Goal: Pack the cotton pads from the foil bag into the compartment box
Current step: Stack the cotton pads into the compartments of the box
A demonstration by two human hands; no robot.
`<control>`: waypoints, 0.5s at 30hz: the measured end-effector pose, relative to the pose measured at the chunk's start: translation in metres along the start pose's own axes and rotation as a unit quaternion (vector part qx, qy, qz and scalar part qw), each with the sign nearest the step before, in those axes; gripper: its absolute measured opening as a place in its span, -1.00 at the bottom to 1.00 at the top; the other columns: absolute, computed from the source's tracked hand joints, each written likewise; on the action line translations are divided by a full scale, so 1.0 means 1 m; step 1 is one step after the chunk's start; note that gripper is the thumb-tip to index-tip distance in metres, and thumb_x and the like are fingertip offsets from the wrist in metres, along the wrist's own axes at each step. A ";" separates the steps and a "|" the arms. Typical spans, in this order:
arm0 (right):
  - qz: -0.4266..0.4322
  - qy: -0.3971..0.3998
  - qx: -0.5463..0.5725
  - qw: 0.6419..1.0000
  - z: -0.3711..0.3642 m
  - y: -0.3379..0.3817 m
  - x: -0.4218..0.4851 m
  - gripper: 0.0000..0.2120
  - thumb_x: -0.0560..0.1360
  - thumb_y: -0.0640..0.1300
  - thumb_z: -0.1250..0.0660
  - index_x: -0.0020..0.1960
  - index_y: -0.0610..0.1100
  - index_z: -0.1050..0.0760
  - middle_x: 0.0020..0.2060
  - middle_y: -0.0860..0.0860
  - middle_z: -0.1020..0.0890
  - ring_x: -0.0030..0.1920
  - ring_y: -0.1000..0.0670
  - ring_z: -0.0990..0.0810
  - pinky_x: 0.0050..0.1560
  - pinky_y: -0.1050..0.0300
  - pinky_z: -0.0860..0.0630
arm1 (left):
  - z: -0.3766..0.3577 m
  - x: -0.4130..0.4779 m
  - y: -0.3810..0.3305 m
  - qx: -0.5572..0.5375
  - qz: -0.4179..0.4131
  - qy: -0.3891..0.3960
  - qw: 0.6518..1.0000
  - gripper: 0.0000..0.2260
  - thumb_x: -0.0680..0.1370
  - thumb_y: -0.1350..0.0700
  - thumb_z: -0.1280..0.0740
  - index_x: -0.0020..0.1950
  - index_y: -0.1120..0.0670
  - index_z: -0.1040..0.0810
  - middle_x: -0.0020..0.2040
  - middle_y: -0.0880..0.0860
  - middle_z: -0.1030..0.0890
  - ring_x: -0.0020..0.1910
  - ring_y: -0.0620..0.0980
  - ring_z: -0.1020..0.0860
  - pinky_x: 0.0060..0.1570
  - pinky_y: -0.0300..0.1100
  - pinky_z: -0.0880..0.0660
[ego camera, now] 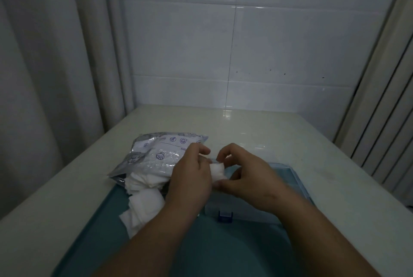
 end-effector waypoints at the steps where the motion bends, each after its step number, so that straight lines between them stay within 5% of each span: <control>1: 0.002 0.006 -0.011 1.000 0.000 0.001 0.000 -0.66 0.40 0.02 -0.49 0.01 0.23 -0.36 -0.07 0.26 -0.52 -0.25 0.15 -0.59 -0.21 0.28 -0.58 | 0.000 0.000 0.001 0.006 -0.001 -0.002 1.000 -0.79 0.61 0.20 -0.12 0.03 -0.05 -0.49 -0.08 -0.07 -0.58 -0.13 -0.21 -0.51 -0.27 -0.34 -0.40; 9: -0.017 0.000 -0.045 0.999 0.002 -0.005 -0.001 -0.61 0.40 0.10 -0.46 0.09 0.30 -0.31 -0.03 0.25 -0.51 -0.21 0.17 -0.60 -0.04 0.17 -0.59 | -0.004 0.004 0.006 0.002 0.012 0.003 1.000 -0.82 0.58 0.18 -0.17 -0.07 -0.01 -0.54 -0.15 -0.14 -0.55 -0.17 -0.24 -0.46 -0.30 -0.38 -0.32; 15: -0.030 -0.004 -0.009 1.000 0.001 -0.008 0.001 -0.68 0.42 0.00 -0.46 0.06 0.23 -0.40 0.00 0.16 -0.58 -0.15 0.11 -0.63 -0.02 0.05 -0.64 | -0.004 0.002 0.003 -0.011 0.030 0.016 0.999 -0.74 0.62 0.06 -0.15 -0.09 0.14 -0.58 -0.17 0.04 -0.58 -0.15 -0.01 -0.50 -0.23 -0.23 -0.36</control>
Point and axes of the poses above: each hand's wrist, its own x-axis towards the middle knuckle, its own z-axis out of the back of the hand, y = z × x, the point moved 6 cm from there along x, towards the middle knuckle
